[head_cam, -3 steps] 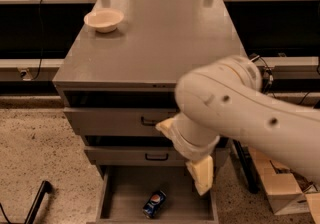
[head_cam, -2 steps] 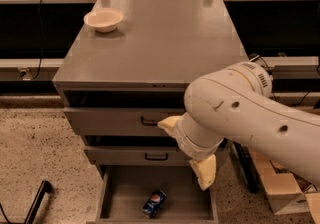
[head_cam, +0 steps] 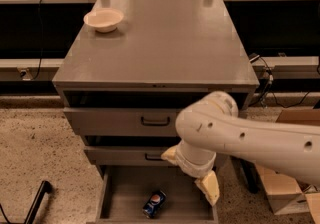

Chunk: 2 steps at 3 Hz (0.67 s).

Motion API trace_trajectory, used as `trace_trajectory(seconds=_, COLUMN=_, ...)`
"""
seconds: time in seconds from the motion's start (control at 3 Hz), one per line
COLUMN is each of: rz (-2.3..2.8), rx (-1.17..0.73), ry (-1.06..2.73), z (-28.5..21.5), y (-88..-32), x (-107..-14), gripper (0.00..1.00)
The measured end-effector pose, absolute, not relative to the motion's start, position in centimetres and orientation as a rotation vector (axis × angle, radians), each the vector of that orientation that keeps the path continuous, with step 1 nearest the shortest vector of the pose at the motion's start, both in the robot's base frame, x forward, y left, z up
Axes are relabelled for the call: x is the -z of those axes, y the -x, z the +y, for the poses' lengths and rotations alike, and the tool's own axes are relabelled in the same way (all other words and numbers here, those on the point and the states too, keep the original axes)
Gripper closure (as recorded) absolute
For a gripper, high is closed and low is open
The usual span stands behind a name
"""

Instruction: Pick pepsi can from bottom drawer and place on counter

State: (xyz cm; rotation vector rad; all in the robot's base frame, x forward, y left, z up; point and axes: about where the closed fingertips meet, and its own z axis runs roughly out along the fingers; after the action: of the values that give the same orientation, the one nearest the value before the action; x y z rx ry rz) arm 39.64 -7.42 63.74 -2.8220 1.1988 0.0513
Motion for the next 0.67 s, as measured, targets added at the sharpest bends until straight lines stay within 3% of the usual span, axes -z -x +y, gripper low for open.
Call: trace_trajectory(seconds=0.67, rz=0.997, rx=-0.079, ry=2.802, z=-9.89, y=-39.86, x=-57.17, gripper=0.0)
